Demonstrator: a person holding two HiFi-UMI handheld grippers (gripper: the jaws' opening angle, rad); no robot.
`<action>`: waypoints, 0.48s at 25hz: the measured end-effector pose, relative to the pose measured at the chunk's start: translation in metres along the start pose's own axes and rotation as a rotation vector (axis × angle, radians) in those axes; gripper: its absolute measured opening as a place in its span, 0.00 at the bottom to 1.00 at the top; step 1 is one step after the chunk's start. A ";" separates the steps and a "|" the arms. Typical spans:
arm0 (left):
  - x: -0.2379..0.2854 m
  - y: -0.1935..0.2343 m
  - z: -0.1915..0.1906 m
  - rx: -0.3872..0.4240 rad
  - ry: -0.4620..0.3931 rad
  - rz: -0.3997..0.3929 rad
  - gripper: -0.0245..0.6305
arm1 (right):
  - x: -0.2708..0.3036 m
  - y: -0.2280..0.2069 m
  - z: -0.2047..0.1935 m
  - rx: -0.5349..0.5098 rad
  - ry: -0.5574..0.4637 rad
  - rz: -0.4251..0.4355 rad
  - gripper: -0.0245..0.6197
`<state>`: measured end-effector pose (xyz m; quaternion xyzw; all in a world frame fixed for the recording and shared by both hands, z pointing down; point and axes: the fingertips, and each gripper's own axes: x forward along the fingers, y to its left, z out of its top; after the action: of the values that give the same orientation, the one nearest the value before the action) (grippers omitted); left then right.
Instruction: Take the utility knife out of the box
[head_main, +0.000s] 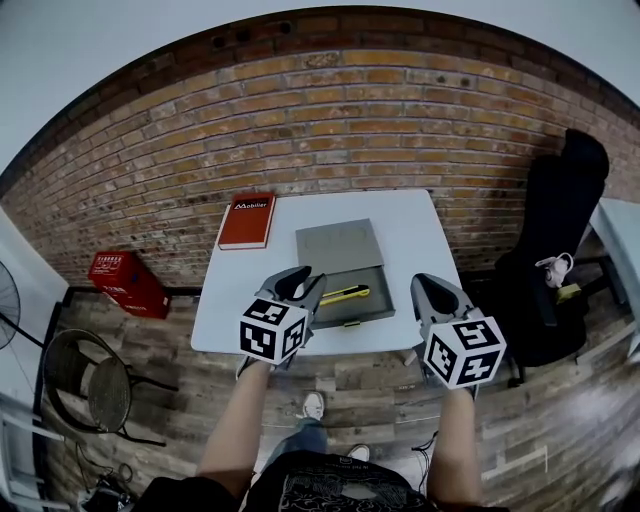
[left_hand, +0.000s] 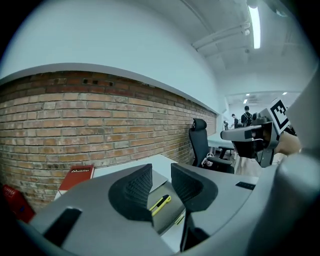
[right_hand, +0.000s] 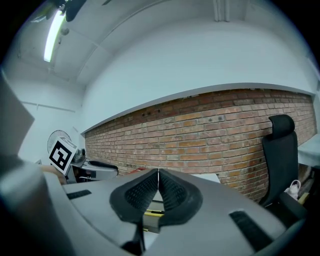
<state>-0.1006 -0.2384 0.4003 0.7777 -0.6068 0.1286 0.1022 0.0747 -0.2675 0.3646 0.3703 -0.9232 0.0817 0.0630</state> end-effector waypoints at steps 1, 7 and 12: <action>0.005 0.004 -0.001 0.000 0.004 -0.007 0.24 | 0.005 0.000 0.001 -0.004 0.002 -0.002 0.07; 0.041 0.025 -0.008 0.002 0.034 -0.083 0.24 | 0.036 -0.008 0.006 -0.018 0.017 -0.038 0.07; 0.074 0.042 -0.009 0.022 0.062 -0.133 0.24 | 0.064 -0.020 0.004 -0.010 0.038 -0.072 0.07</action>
<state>-0.1250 -0.3136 0.4326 0.8131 -0.5488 0.1521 0.1208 0.0423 -0.3254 0.3739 0.4012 -0.9083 0.0817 0.0855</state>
